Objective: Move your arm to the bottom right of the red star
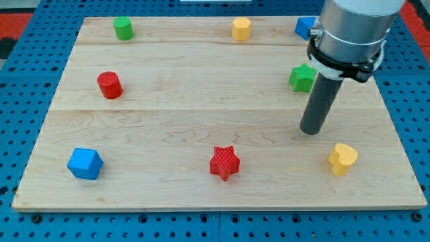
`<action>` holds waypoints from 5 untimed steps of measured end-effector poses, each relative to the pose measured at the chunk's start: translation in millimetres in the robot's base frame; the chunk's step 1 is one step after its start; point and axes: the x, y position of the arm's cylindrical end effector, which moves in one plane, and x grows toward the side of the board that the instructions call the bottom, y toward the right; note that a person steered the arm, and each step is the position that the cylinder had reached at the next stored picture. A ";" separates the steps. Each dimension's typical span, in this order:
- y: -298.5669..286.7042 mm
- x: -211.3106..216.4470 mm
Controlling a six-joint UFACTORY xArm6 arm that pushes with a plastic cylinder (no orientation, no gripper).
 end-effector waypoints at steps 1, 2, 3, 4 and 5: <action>48.8 0.0; 82.2 1.9; 103.0 60.7; 114.0 132.3; 74.0 131.4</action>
